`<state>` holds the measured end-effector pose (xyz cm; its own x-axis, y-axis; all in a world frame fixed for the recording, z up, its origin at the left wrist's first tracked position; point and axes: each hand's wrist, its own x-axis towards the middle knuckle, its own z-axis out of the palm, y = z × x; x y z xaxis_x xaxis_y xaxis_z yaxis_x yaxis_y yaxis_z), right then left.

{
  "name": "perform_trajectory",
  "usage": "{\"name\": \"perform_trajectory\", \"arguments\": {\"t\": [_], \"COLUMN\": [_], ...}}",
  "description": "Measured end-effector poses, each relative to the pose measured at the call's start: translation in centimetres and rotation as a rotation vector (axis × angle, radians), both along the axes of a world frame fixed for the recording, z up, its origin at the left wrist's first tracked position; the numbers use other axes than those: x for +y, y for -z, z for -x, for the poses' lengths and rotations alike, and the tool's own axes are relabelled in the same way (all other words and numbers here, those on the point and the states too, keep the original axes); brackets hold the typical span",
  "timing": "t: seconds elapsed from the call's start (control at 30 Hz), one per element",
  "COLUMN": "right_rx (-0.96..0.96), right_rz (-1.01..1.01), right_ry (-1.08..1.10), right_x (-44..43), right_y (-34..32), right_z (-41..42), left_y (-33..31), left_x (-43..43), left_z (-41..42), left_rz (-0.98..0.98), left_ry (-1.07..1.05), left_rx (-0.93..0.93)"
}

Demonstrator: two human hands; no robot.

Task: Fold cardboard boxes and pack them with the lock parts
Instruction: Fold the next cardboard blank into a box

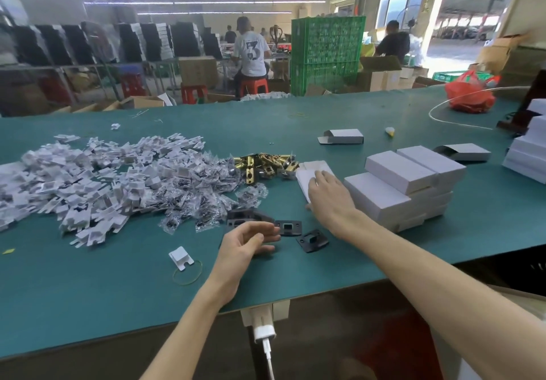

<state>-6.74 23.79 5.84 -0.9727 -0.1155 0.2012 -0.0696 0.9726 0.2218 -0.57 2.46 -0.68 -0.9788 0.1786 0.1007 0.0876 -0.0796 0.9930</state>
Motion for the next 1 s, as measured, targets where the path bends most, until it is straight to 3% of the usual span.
{"name": "perform_trajectory", "arguments": {"t": [0.27,0.47,0.57,0.7,0.8,0.87,1.0], "right_rx": [-0.332,-0.203,-0.028,0.172,0.396,0.481,0.347], "right_rz": [0.134,0.073,0.040,0.174,0.349,0.642,1.286], "right_ry": [0.111,0.056,0.023,0.087,0.030,-0.047,-0.060], "right_x": [-0.4,-0.8,-1.0,0.0,1.2,1.0,-0.4], "right_y": [-0.5,-0.9,-1.7,-4.5,-5.8,-5.9,-4.4], "right_z": [3.6,2.9,2.2,1.5,0.3,-1.4,-4.4], "left_y": [0.3,0.2,0.1,0.0,0.0,-0.1,-0.5], "left_x": [0.0,0.0,0.0,-0.1,-0.1,0.0,-0.2], "left_z": [0.3,0.3,0.2,0.1,0.1,0.0,-0.2], "left_rz": [-0.054,-0.073,-0.090,-0.115,-0.112,-0.116,-0.186], "left_ry": [-0.025,-0.014,-0.014,-0.017,-0.021,-0.020,-0.032], "left_rx": [-0.014,-0.023,-0.029,-0.032,-0.038,-0.038,-0.062]}}
